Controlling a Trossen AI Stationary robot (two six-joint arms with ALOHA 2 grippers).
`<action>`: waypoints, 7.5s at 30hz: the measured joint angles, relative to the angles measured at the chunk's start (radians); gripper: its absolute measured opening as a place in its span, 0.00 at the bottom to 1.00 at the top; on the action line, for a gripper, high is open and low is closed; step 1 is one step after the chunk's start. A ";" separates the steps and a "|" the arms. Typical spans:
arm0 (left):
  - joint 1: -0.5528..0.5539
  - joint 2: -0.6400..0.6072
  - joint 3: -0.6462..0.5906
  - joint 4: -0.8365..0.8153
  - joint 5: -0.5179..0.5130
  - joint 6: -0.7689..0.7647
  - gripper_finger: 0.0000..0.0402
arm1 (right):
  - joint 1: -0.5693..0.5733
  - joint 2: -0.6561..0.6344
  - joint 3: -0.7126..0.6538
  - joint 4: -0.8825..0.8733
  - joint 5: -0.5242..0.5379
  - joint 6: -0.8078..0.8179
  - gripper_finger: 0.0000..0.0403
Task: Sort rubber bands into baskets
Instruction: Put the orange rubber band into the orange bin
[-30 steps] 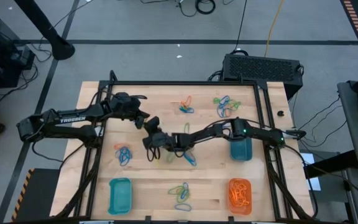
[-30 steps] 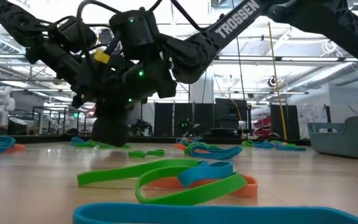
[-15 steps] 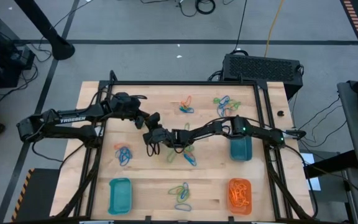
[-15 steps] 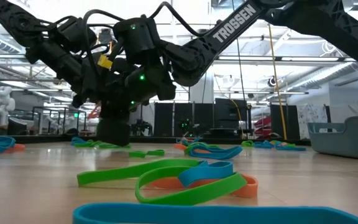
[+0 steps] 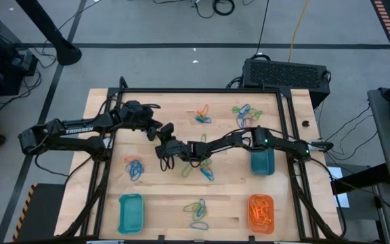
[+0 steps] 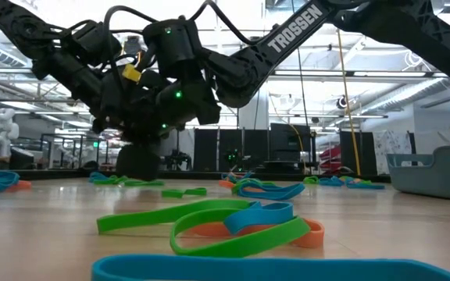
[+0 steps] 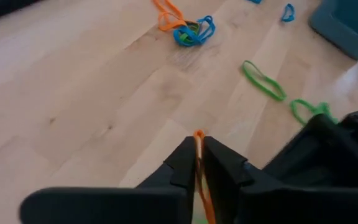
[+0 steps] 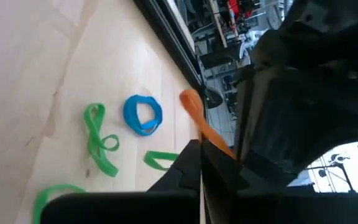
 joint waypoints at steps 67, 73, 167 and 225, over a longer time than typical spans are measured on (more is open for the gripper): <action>-0.326 -0.347 -0.230 0.438 0.019 0.088 0.44 | 0.776 -0.602 -0.003 -1.725 -0.784 2.667 0.00; -0.326 -0.346 -0.230 0.448 0.019 0.087 0.44 | 0.823 -0.602 -0.102 -1.753 -0.792 2.770 0.00; -0.561 0.279 0.144 -0.854 -0.239 -0.286 0.41 | 0.592 -0.727 -0.486 -0.902 0.047 1.407 0.22; -0.857 -0.035 0.197 -0.044 -0.373 -0.051 0.00 | 0.272 -0.562 -0.486 -0.003 -0.216 0.854 0.22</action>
